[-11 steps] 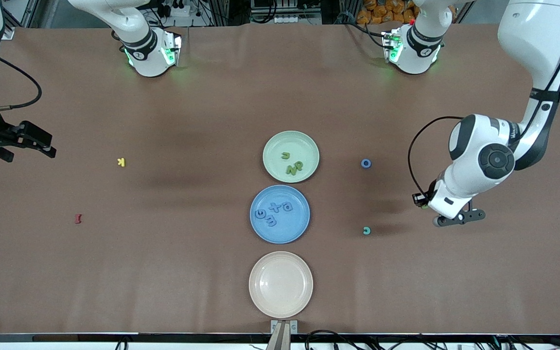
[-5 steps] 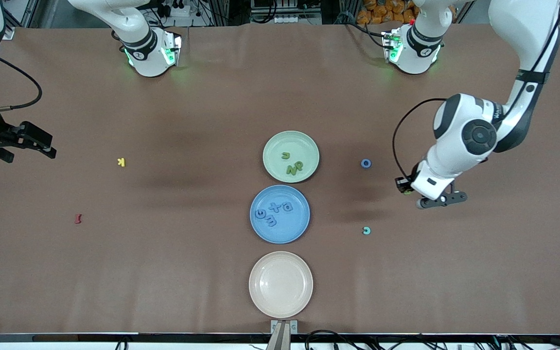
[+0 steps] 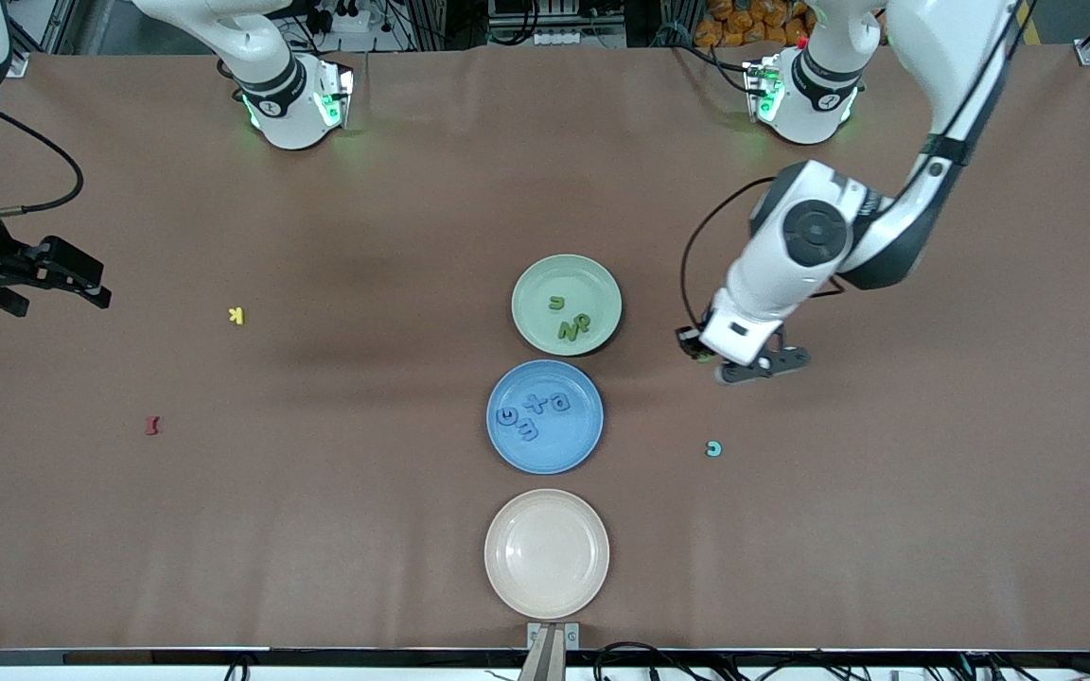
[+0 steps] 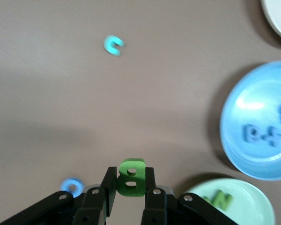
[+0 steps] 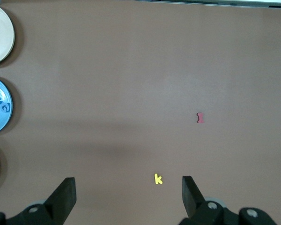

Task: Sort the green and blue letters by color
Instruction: 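Carry B to the green plate and open the left gripper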

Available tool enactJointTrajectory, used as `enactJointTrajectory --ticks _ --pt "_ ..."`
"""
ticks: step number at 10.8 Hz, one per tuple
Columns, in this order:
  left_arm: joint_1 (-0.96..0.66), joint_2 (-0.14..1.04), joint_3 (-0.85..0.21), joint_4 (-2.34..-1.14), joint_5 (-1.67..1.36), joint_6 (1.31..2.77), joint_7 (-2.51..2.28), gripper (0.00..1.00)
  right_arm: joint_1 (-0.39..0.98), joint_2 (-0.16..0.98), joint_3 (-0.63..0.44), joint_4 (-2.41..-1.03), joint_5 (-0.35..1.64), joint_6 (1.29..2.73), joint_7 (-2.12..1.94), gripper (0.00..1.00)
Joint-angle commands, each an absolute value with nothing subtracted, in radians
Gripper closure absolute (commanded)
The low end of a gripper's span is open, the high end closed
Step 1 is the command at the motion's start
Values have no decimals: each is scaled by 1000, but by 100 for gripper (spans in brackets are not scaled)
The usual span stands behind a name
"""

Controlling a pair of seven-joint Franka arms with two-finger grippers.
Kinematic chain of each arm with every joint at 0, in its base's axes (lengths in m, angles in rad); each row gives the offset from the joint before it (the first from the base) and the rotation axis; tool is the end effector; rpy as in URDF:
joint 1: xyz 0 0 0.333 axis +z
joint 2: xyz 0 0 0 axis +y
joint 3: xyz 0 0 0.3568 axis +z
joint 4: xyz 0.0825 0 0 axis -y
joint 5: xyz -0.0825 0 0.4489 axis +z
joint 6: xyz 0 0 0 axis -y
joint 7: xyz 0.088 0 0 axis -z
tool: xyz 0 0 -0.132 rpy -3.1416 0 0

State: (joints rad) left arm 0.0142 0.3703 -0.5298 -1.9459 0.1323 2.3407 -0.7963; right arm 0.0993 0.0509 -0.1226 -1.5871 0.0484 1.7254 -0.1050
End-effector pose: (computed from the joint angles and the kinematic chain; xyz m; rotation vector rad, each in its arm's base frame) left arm 0.6053 -0.3224 0.2944 3.0058 0.3456 0.0188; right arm 0.6531 -0.0077 0.6138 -3.1000 -0.1191 -0.1401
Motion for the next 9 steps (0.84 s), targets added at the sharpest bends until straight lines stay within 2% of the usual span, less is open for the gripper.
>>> enactJointTrajectory --ticks 1,5,6,7,9 --pt "-110 440 -520 -1885 124 2342 -909 100 100 23 -120 -1612 55 1727 -107 0" --pt "-291 512 -512 -1853 220 2342 -1174 100 100 23 -120 -1612 55 1727 -109 0" --pt "-334 544 -512 -1838 262 2342 -1254 66 100 23 -120 -1612 55 1727 -109 0" --pt "-378 570 -494 -1827 323 2339 -1326 1 100 23 -120 -1612 55 1727 -109 0" --pt "-394 568 -469 -1830 360 2329 -1425 0 100 23 -120 -1612 55 1727 -109 0"
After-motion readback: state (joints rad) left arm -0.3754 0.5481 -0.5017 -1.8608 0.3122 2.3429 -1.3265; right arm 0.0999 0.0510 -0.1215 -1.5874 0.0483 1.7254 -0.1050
